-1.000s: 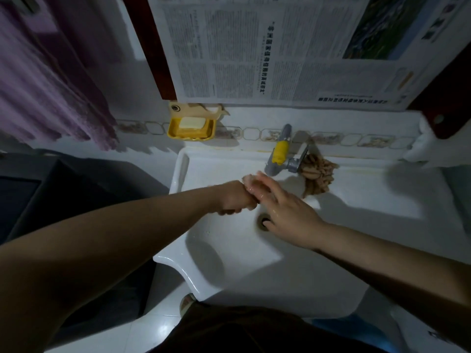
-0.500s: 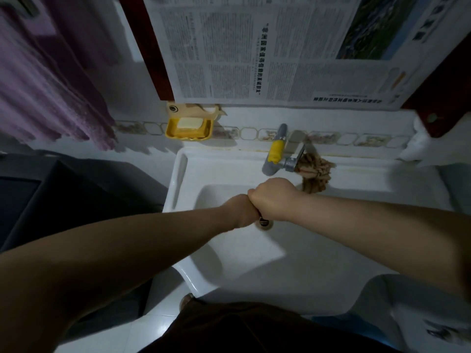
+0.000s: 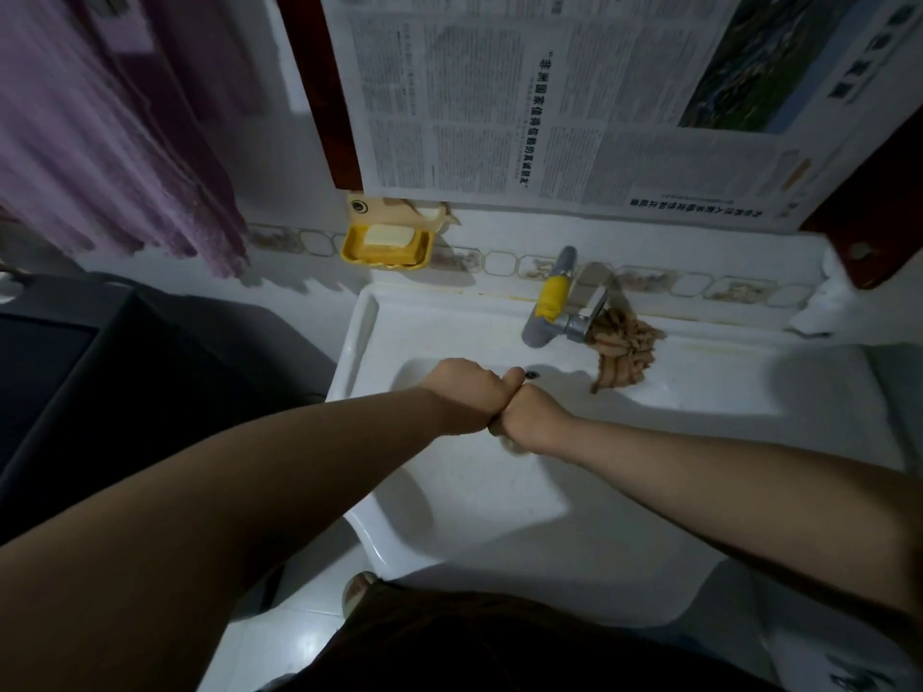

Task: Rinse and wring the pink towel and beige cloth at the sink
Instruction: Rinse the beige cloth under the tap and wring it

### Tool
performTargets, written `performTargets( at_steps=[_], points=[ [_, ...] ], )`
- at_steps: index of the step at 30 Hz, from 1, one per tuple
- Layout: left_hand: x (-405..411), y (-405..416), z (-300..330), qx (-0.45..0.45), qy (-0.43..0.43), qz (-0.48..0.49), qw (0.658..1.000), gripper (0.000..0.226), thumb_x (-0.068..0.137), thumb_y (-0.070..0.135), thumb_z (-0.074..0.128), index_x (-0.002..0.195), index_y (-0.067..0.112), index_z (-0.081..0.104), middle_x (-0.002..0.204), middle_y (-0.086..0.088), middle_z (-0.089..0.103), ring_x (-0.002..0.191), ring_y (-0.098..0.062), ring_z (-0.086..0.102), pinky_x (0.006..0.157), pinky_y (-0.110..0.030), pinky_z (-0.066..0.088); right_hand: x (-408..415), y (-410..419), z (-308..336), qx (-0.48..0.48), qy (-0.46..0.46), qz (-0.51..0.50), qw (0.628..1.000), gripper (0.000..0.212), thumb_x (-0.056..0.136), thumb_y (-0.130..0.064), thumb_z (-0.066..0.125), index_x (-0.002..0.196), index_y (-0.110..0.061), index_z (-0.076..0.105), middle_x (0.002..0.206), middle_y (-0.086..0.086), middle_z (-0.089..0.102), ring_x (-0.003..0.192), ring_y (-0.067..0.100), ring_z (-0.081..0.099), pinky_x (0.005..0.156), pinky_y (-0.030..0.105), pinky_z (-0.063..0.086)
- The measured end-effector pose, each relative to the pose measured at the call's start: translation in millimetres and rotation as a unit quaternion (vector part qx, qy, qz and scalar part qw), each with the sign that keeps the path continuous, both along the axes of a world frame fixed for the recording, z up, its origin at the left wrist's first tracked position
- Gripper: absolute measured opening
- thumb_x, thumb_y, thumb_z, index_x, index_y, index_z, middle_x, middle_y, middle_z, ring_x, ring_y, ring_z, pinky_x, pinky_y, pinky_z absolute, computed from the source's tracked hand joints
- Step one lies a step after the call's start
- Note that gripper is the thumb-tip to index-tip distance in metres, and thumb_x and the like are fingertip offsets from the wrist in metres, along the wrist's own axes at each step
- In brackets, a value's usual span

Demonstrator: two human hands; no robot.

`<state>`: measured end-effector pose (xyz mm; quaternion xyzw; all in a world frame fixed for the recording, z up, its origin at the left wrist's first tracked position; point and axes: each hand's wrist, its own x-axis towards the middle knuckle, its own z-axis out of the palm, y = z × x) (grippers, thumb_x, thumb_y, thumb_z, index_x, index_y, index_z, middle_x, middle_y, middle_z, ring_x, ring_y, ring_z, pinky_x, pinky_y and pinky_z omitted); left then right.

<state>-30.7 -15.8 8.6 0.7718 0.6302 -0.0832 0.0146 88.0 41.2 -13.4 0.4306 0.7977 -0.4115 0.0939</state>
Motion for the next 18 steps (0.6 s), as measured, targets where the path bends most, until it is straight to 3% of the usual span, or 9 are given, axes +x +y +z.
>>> performTargets(
  at_steps=[3, 5, 7, 9, 11, 13, 14, 18],
  points=[
    [-1.4, 1.1, 5.1, 0.027, 0.003, -0.022, 0.999, 0.045, 0.09, 0.026, 0.05, 0.13, 0.013, 0.034, 0.071, -0.007, 0.061, 0.054, -0.027, 0.041, 0.048, -0.03, 0.025, -0.7, 2.7, 5.2, 0.038, -0.009, 0.037, 0.999, 0.027, 0.076, -0.012, 0.061, 0.06, -0.022, 0.041, 0.067, 0.004, 0.051, 0.066, 0.021, 0.055, 0.052, 0.026, 0.033],
    [-2.4, 1.8, 6.5, 0.053, -0.02, 0.005, 0.998, 0.049, 0.09, 0.026, 0.049, 0.134, 0.012, 0.033, 0.084, -0.008, 0.062, 0.062, -0.03, 0.051, 0.05, -0.033, 0.032, 1.2, 7.5, 12.9, 0.059, -0.015, 0.064, 0.996, 0.026, 0.078, -0.018, 0.06, 0.06, -0.021, 0.041, 0.074, 0.006, 0.054, 0.081, 0.028, 0.06, 0.061, 0.031, 0.039],
    [-7.9, 0.9, 9.0, 0.088, -0.063, 0.044, 0.993, 0.047, 0.09, 0.029, 0.051, 0.13, 0.01, 0.038, 0.105, -0.009, 0.058, 0.087, -0.03, 0.058, 0.056, -0.035, 0.037, 6.1, 12.9, 19.8, 0.029, 0.013, 0.061, 0.998, 0.021, 0.08, -0.031, 0.065, 0.08, -0.023, 0.046, 0.09, 0.004, 0.056, 0.092, 0.026, 0.058, 0.075, 0.034, 0.044],
    [-19.9, -1.4, 12.1, 0.097, -0.115, 0.081, 0.985, 0.042, 0.085, 0.034, 0.058, 0.117, 0.011, 0.044, 0.109, -0.007, 0.051, 0.097, -0.027, 0.052, 0.063, -0.033, 0.036, 10.3, 13.9, 28.9, -0.015, 0.061, 0.011, 0.998, 0.05, 0.08, -0.037, 0.07, 0.114, -0.018, 0.039, 0.103, -0.002, 0.053, 0.097, 0.015, 0.054, 0.082, 0.028, 0.045],
    [-34.3, -4.5, 18.6, 0.066, -0.193, 0.126, 0.971, 0.051, 0.076, 0.042, 0.071, 0.11, 0.013, 0.047, 0.106, -0.005, 0.048, 0.093, -0.023, 0.05, 0.069, -0.033, 0.04, 8.2, 11.6, 37.4, -0.038, 0.13, -0.048, 0.99, 0.06, 0.083, -0.028, 0.069, 0.129, -0.018, 0.032, 0.108, -0.004, 0.053, 0.091, 0.007, 0.055, 0.071, 0.014, 0.048],
    [-48.8, -9.1, 29.4, 0.006, -0.297, 0.178, 0.938, 0.058, 0.069, 0.047, 0.078, 0.109, 0.016, 0.05, 0.103, -0.001, 0.051, 0.088, -0.019, 0.051, 0.074, -0.034, 0.045, 0.8, 5.0, 46.9, -0.054, 0.184, -0.121, 0.974, 0.047, 0.086, -0.02, 0.066, 0.122, -0.03, 0.038, 0.101, -0.004, 0.059, 0.071, 0.005, 0.057, 0.051, 0.013, 0.047],
    [-53.8, -11.2, 34.4, -0.013, -0.349, 0.194, 0.917, 0.056, 0.068, 0.047, 0.079, 0.107, 0.018, 0.052, 0.1, 0.002, 0.055, 0.085, -0.016, 0.054, 0.073, -0.032, 0.046, -1.4, 2.6, 51.1, -0.06, 0.201, -0.153, 0.966, 0.04, 0.087, -0.017, 0.064, 0.115, -0.034, 0.041, 0.099, -0.001, 0.061, 0.067, 0.007, 0.057, 0.049, 0.017, 0.047],
    [-89.2, -30.1, 48.0, -0.04, -0.549, 0.215, 0.807, 0.027, 0.084, 0.036, 0.069, 0.093, 0.012, 0.061, 0.075, 0.005, 0.064, 0.064, -0.007, 0.058, 0.061, -0.019, 0.046, -26.0, -17.0, 66.5, -0.028, 0.27, -0.222, 0.937, 0.032, 0.091, -0.003, 0.052, 0.097, -0.034, 0.056, 0.104, 0.008, 0.065, 0.085, 0.018, 0.063, 0.066, 0.028, 0.053]
  ],
)
